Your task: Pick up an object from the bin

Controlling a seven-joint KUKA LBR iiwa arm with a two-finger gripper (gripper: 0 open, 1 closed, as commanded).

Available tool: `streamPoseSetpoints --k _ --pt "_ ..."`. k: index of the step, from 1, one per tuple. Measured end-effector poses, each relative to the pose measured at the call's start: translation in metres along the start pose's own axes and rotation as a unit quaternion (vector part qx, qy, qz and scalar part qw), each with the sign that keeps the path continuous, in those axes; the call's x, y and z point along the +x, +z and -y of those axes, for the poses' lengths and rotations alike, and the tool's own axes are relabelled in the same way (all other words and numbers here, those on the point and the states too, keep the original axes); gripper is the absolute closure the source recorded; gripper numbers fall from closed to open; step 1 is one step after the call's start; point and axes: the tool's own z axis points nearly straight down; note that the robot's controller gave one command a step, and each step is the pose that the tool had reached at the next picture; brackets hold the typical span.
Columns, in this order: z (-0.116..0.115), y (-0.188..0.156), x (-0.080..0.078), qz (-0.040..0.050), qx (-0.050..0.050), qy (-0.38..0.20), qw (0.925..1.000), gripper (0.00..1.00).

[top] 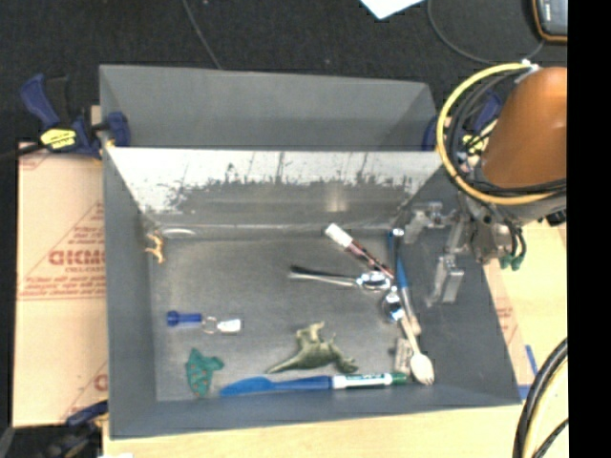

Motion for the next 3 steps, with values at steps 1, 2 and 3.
streamPoseSetpoints --k 1,2,3 --pt "0.000 -0.005 -0.002 0.0039 0.001 -0.003 1.0000 0.00" --pt "-0.036 0.139 -0.073 0.0081 0.003 -0.076 0.9971 0.00" --pt "-0.051 0.069 -0.070 0.0137 0.002 0.013 0.9998 0.00"
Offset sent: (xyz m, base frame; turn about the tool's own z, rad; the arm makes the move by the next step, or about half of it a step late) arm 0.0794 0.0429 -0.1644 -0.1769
